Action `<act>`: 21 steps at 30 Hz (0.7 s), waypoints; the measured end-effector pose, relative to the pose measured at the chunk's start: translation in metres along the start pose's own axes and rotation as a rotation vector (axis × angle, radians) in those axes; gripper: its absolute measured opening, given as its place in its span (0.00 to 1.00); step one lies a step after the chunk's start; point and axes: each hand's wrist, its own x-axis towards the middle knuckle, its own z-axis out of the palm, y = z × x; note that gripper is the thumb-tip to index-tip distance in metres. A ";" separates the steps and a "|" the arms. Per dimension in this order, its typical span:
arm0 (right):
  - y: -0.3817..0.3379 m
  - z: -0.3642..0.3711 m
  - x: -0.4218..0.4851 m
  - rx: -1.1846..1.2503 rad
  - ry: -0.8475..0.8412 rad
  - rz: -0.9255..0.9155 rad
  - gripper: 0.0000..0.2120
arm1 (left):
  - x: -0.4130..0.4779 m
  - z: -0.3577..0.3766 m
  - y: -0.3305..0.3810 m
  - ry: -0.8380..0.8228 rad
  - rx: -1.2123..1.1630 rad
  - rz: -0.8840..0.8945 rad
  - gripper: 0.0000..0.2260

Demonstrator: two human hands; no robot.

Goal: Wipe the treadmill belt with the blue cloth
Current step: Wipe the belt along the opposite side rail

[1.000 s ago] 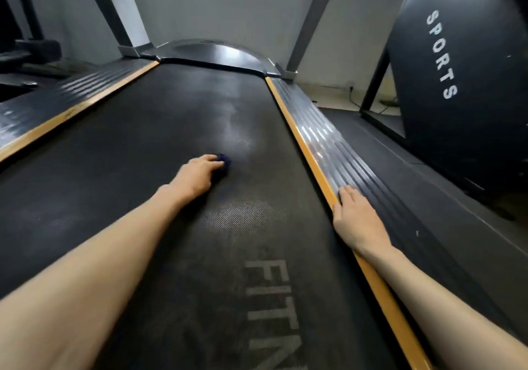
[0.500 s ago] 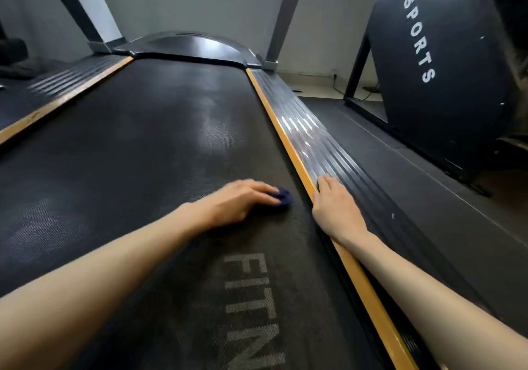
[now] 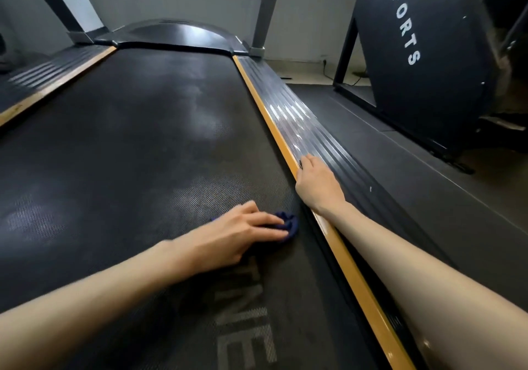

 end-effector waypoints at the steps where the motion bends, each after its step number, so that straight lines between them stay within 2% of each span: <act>1: 0.000 -0.002 -0.001 0.001 -0.017 0.000 0.16 | 0.004 -0.001 -0.015 0.044 0.080 -0.066 0.20; 4: -0.001 -0.006 -0.002 0.013 -0.053 0.005 0.16 | 0.024 -0.001 -0.064 0.181 0.159 -0.604 0.22; 5: -0.002 -0.006 -0.002 0.026 -0.051 0.005 0.16 | 0.026 0.001 -0.069 0.193 0.128 -0.715 0.22; 7: -0.003 -0.007 -0.002 0.072 -0.034 0.006 0.16 | 0.026 0.002 -0.056 0.223 0.036 -0.678 0.21; 10: -0.004 -0.012 -0.006 0.139 -0.023 -0.021 0.17 | 0.013 -0.004 0.004 0.190 -0.122 -0.356 0.23; 12: -0.002 -0.013 -0.010 0.121 -0.043 -0.070 0.19 | -0.001 -0.001 0.044 0.113 -0.204 -0.234 0.22; 14: 0.000 -0.013 -0.020 0.055 -0.084 -0.114 0.20 | -0.009 0.000 0.053 0.068 -0.155 -0.147 0.20; 16: 0.004 -0.016 -0.032 -0.001 -0.111 -0.129 0.22 | -0.007 -0.002 0.033 0.084 -0.001 -0.081 0.18; 17: 0.006 -0.020 -0.037 -0.025 -0.124 -0.123 0.23 | -0.001 -0.004 0.017 0.122 0.070 -0.119 0.17; 18: 0.009 -0.024 -0.042 -0.039 -0.140 -0.108 0.23 | 0.006 -0.004 0.002 0.160 0.106 -0.237 0.18; 20: 0.012 -0.029 -0.052 0.002 -0.161 -0.068 0.22 | 0.021 -0.003 -0.020 0.216 0.085 -0.579 0.18; 21: 0.013 -0.029 -0.056 0.035 -0.146 -0.060 0.21 | 0.027 0.000 -0.020 0.220 0.048 -0.690 0.18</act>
